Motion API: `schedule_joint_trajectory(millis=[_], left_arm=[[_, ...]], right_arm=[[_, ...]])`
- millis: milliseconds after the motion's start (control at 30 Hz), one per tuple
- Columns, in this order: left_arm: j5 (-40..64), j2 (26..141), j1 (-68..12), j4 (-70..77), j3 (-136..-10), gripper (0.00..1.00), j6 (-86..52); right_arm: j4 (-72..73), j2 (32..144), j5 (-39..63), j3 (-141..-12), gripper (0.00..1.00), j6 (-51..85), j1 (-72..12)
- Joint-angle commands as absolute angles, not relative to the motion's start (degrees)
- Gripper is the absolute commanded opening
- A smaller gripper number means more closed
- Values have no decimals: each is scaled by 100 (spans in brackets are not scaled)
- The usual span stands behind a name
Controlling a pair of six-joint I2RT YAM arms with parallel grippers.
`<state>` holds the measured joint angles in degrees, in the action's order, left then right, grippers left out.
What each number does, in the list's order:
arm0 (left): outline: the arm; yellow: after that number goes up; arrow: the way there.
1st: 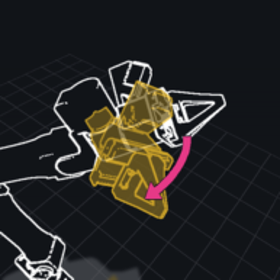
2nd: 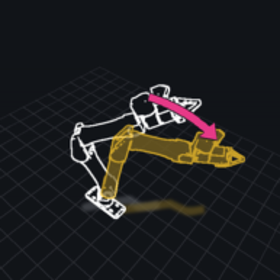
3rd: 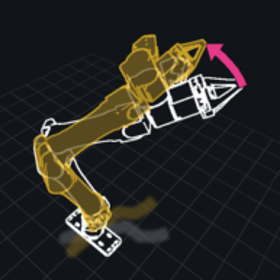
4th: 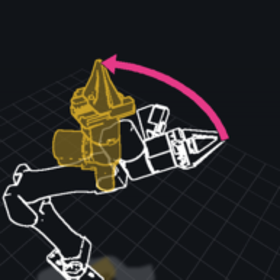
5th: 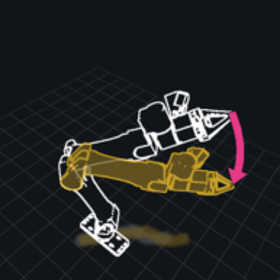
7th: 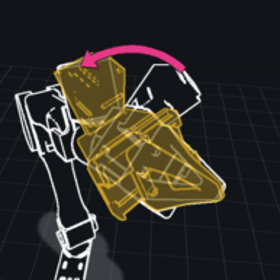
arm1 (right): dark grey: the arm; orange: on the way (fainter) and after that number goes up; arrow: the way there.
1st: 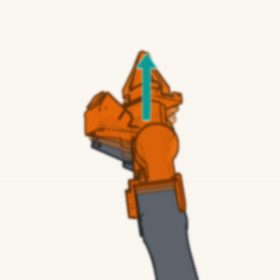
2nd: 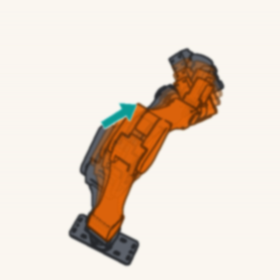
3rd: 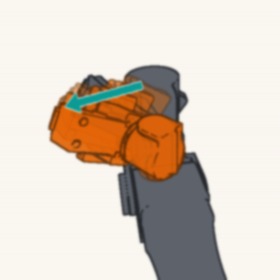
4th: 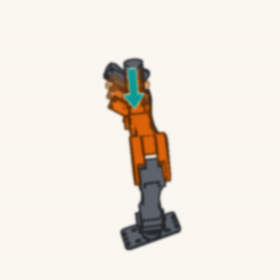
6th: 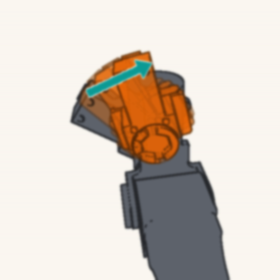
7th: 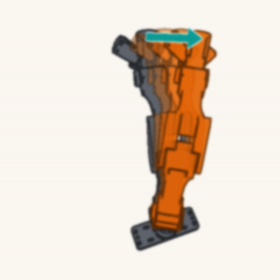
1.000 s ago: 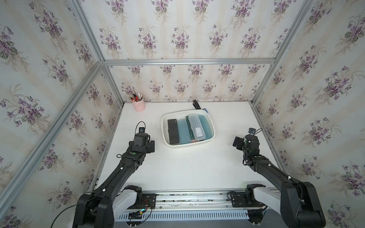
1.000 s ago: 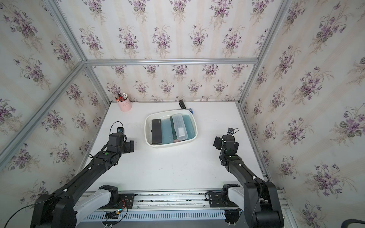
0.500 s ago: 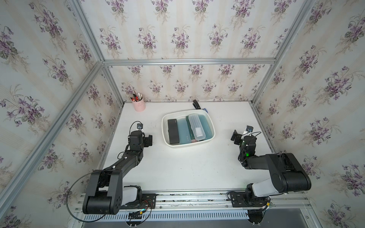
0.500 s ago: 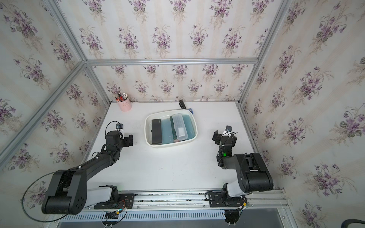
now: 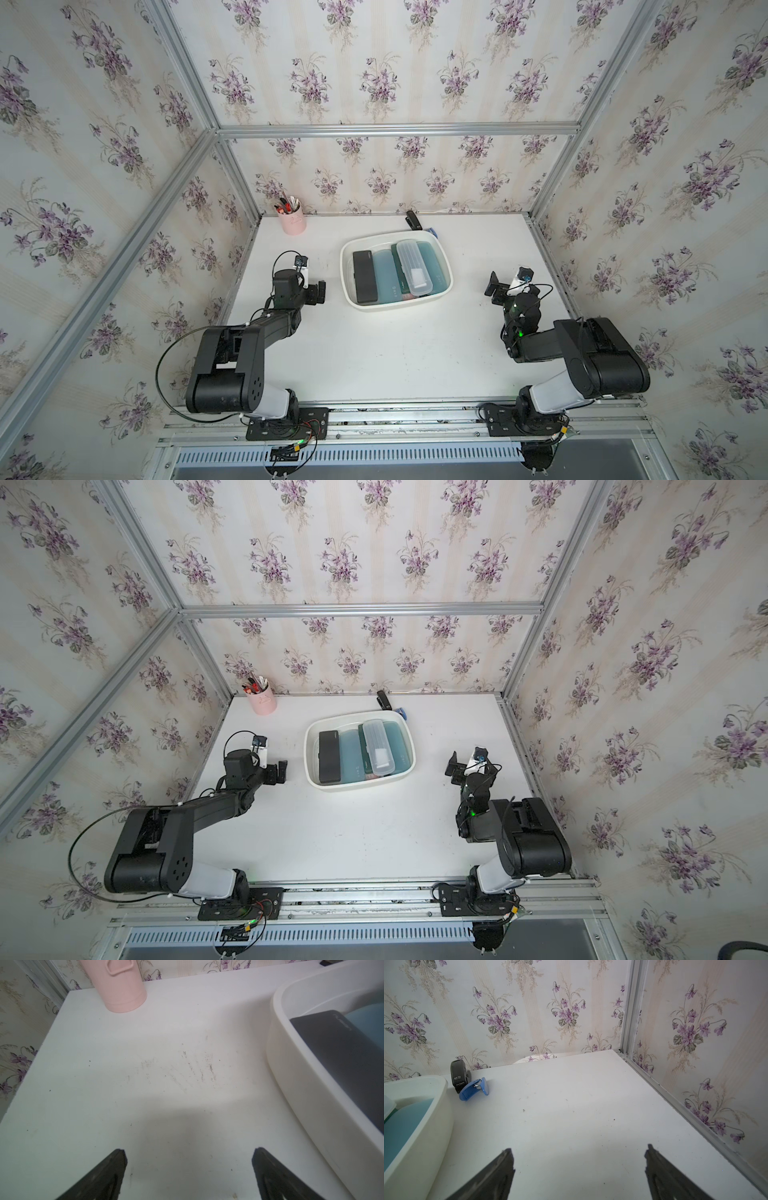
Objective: Put the pencil case into the storage box
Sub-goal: Reset both arms
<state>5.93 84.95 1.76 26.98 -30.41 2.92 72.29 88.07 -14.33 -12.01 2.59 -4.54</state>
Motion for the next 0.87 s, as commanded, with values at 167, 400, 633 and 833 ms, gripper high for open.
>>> schedule_joint_trajectory(millis=[167,400,633,833], left_arm=[[362,8630,21,4169,-2520,99,305],[290,8578,-9,4006,-2559,99,324],[281,8583,-18,3998,-2562,100,325],[281,8569,-18,3990,-2559,99,325]], right_arm=[[7424,8799,-1441,-1204,100,211,-456],[7490,8830,-1442,-1202,100,202,-453],[7419,8849,-1433,-1222,100,211,-453],[7448,8811,-1435,-1198,100,202,-457]])
